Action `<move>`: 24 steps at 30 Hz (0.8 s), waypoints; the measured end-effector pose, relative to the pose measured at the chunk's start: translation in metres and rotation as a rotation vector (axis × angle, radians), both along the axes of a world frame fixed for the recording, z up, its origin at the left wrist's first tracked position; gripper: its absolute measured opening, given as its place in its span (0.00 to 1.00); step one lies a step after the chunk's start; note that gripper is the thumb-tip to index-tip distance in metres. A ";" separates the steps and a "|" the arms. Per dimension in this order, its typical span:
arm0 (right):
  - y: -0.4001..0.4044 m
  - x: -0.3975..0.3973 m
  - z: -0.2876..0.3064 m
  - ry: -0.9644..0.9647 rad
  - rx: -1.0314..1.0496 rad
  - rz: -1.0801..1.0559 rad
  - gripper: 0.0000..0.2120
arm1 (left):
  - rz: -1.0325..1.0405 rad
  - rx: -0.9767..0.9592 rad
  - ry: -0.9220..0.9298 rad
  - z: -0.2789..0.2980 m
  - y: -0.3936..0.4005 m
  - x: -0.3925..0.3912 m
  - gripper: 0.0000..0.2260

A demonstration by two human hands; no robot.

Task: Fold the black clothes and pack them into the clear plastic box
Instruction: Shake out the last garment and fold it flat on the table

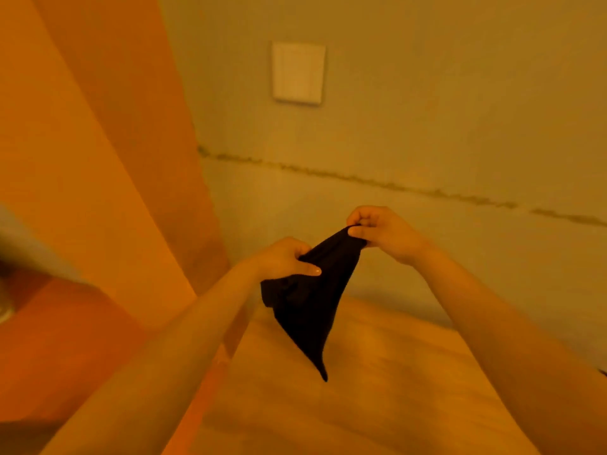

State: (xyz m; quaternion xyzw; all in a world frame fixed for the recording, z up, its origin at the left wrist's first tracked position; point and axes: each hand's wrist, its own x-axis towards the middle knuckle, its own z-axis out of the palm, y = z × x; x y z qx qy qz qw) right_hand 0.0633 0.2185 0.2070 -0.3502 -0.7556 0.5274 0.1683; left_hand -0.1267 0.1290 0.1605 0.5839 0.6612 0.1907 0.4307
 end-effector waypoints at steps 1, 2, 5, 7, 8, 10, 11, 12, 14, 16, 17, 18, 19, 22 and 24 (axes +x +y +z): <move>0.004 0.013 0.019 0.030 0.036 -0.031 0.10 | -0.033 0.019 0.050 0.018 0.005 0.003 0.10; 0.008 0.027 0.038 0.065 0.072 -0.067 0.10 | -0.060 0.041 0.097 0.035 0.009 0.004 0.12; 0.020 0.067 0.093 0.177 0.189 -0.204 0.11 | -0.102 0.126 0.179 0.093 0.019 0.015 0.14; 0.025 0.094 0.124 0.226 0.262 -0.279 0.11 | -0.086 0.221 0.197 0.132 0.024 0.027 0.13; 0.026 0.106 0.138 0.238 0.299 -0.304 0.11 | -0.068 0.272 0.198 0.151 0.028 0.033 0.12; 0.029 0.128 0.164 0.230 0.376 -0.334 0.10 | -0.033 0.355 0.174 0.184 0.032 0.044 0.11; 0.030 0.138 0.175 0.209 0.414 -0.349 0.10 | -0.021 0.391 0.159 0.199 0.033 0.049 0.11; 0.030 0.148 0.187 0.177 0.459 -0.370 0.10 | -0.019 0.424 0.148 0.213 0.034 0.054 0.11; 0.031 0.166 0.211 0.142 0.538 -0.428 0.10 | -0.031 0.465 0.156 0.238 0.037 0.062 0.07; 0.032 0.185 0.235 0.162 0.580 -0.514 0.09 | -0.036 0.484 0.202 0.259 0.039 0.065 0.05; 0.032 0.194 0.246 0.175 0.594 -0.553 0.08 | -0.032 0.489 0.229 0.268 0.039 0.064 0.04; 0.032 0.203 0.255 0.183 0.603 -0.587 0.05 | -0.022 0.499 0.255 0.276 0.040 0.063 0.04; 0.031 0.211 0.264 0.188 0.607 -0.616 0.04 | -0.007 0.514 0.277 0.282 0.039 0.061 0.05; 0.026 0.226 0.285 0.206 0.588 -0.668 0.07 | 0.080 0.614 0.231 0.296 0.040 0.056 0.11; 0.024 0.229 0.298 0.202 0.584 -0.669 0.10 | 0.159 0.697 0.093 0.302 0.041 0.061 0.12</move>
